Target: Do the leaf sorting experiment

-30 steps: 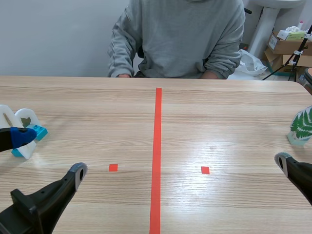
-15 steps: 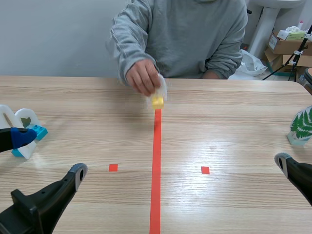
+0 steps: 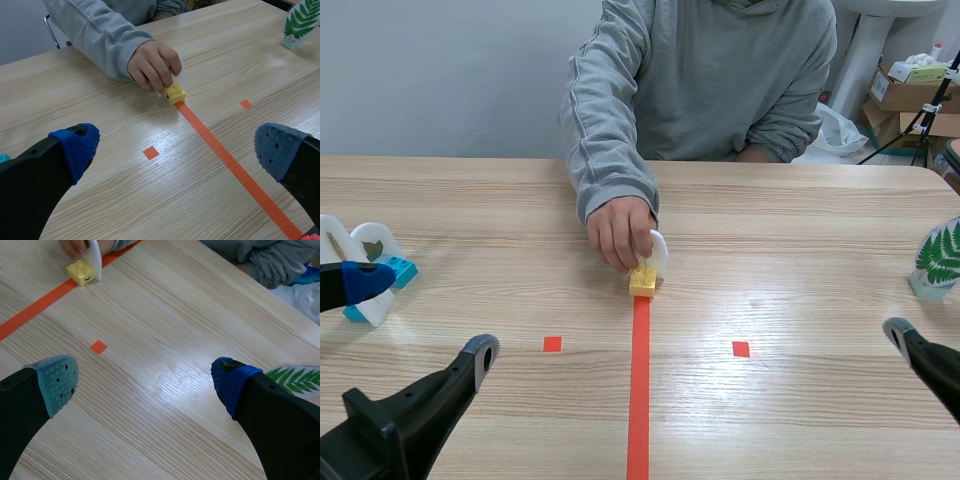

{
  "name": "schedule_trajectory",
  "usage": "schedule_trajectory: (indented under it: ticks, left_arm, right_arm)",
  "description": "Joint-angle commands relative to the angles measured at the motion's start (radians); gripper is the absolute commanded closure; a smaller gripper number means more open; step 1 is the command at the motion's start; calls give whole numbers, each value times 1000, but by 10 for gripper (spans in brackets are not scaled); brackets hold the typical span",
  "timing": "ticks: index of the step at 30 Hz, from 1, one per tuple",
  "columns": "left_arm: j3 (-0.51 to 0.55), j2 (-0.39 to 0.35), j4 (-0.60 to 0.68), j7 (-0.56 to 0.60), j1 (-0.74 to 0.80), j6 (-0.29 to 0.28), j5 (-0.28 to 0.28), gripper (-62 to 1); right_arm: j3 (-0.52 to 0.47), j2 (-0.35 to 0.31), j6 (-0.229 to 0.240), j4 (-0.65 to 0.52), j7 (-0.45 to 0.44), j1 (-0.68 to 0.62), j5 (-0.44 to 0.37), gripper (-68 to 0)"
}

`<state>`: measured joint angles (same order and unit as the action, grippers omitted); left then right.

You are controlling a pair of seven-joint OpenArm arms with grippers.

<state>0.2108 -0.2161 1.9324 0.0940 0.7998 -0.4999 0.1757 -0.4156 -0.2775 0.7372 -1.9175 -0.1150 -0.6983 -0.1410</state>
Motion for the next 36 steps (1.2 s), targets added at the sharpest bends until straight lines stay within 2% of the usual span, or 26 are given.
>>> schedule_trajectory:
  ticks: [1,8,36]
  left_arm:
    - [1,5,17,12,-5,0,11,-623]
    - [1,5,17,11,-5,0,11,-623]
    - [1,5,17,10,-5,0,11,-623]
  right_arm:
    - [36,-10,8,-19,-16,0,-5,-543]
    - [116,-10,8,-19,-19,0,1,-543]
    - [116,-10,8,-19,-10,0,1,-543]
